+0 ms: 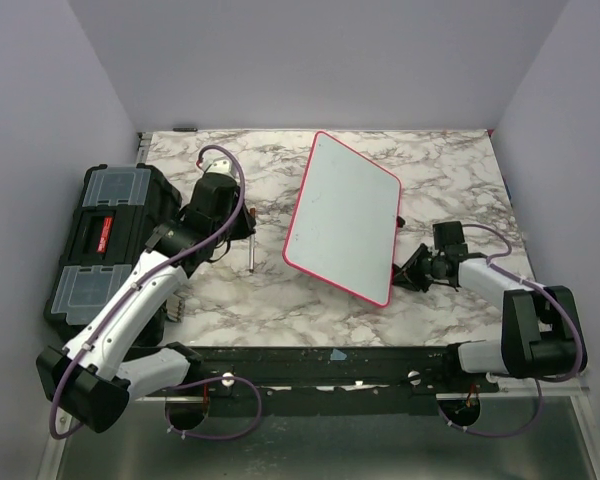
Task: Write a sentence on the whiteboard
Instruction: Move the whiteboard stand to the center of the board.
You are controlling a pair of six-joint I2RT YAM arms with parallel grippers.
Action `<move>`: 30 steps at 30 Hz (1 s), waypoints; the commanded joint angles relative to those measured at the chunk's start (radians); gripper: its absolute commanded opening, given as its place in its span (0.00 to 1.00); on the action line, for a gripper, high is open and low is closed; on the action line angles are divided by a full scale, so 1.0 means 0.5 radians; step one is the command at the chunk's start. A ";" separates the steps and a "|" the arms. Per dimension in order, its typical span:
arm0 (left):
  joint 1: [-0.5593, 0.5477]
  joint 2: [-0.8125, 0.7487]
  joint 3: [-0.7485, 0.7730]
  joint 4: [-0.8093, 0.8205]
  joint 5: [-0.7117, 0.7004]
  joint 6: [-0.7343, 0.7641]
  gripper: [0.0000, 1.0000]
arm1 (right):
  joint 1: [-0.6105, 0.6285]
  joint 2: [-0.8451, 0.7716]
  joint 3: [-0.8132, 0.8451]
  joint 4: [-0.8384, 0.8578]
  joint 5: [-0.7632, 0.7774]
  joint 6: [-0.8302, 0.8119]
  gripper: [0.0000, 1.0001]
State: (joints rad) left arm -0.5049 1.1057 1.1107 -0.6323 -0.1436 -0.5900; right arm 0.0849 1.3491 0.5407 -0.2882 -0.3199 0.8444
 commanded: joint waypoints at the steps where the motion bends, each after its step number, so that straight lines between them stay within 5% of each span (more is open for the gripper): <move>1: 0.020 -0.051 0.112 -0.100 -0.065 0.067 0.00 | 0.054 0.085 -0.063 0.199 -0.145 0.002 0.24; 30: 0.051 -0.149 0.168 -0.167 -0.130 0.121 0.00 | 0.882 0.753 0.289 0.455 0.061 0.115 0.24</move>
State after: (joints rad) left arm -0.4854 1.0466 1.1648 -0.7059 -0.1944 -0.5385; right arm 0.4736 1.6497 0.6907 -0.0051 -0.4301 0.9203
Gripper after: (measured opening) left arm 0.057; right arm 0.240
